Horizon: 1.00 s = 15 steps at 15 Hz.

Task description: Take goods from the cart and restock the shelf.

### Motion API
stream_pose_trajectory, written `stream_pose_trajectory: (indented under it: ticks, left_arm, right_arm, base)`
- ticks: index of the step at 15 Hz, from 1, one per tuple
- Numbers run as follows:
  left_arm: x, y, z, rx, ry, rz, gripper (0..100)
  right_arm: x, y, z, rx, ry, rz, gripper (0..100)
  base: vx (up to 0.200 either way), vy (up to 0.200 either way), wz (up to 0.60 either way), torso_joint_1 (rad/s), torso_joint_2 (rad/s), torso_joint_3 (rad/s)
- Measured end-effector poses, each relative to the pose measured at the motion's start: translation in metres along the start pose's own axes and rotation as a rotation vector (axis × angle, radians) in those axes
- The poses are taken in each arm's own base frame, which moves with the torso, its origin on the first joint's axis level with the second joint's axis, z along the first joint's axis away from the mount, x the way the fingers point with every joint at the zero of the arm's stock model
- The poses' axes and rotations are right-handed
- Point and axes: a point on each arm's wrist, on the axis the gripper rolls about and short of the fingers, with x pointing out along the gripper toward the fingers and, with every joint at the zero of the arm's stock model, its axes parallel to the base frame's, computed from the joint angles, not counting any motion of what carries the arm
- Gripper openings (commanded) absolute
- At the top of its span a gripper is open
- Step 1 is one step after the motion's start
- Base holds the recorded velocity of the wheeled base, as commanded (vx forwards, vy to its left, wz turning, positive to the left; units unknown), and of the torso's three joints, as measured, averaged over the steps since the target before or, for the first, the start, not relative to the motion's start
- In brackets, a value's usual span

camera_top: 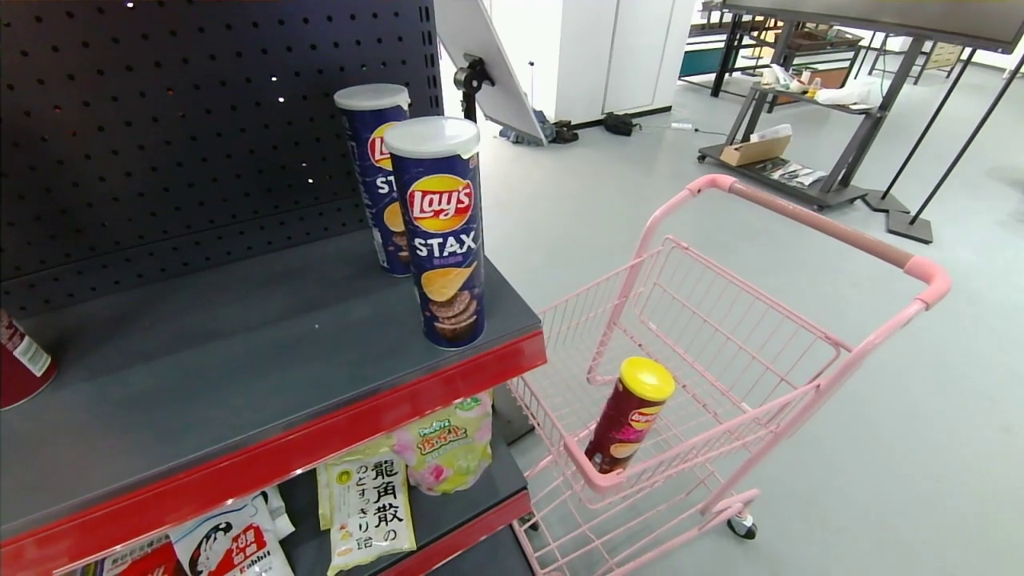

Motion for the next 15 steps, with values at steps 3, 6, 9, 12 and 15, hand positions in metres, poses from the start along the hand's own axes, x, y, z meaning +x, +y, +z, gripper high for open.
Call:
stream_pose_trajectory:
  ticks: [3, 6, 9, 12, 15]
  left_arm:
    - [0.0, 0.0, 0.0, 0.001, 0.0, 0.0, 100]
    - [0.0, 0.0, 0.0, 0.001, 0.0, 0.0, 100]
    - [0.0, 0.0, 0.0, 0.001, 0.0, 0.0, 100]
    - [0.0, 0.0, 0.0, 0.001, 0.0, 0.0, 100]
    - [0.0, 0.0, 0.0, 0.001, 0.0, 0.0, 100]
  right_arm:
    - [0.0, 0.0, 0.0, 0.0, 0.0, 0.0, 100]
    - [0.0, 0.0, 0.0, 0.0, 0.0, 0.0, 100]
    - [0.0, 0.0, 0.0, -0.002, 0.0, -0.001, 100]
    - [-0.002, 0.0, 0.014, 0.02, -0.036, 0.005, 100]
    - [0.002, 0.001, 0.072, 0.097, -0.055, 0.056, 100]
  base:
    - [0.0, 0.0, 0.0, -0.063, 0.17, 0.114]
    - [0.0, 0.0, 0.0, -0.038, 0.12, 0.08]
    - [0.0, 0.0, 0.0, 0.0, 0.0, 0.0]
    - [0.0, 0.0, 0.0, 0.0, 0.0, 0.0]
    - [0.0, 0.0, 0.0, 0.0, 0.0, 0.0]
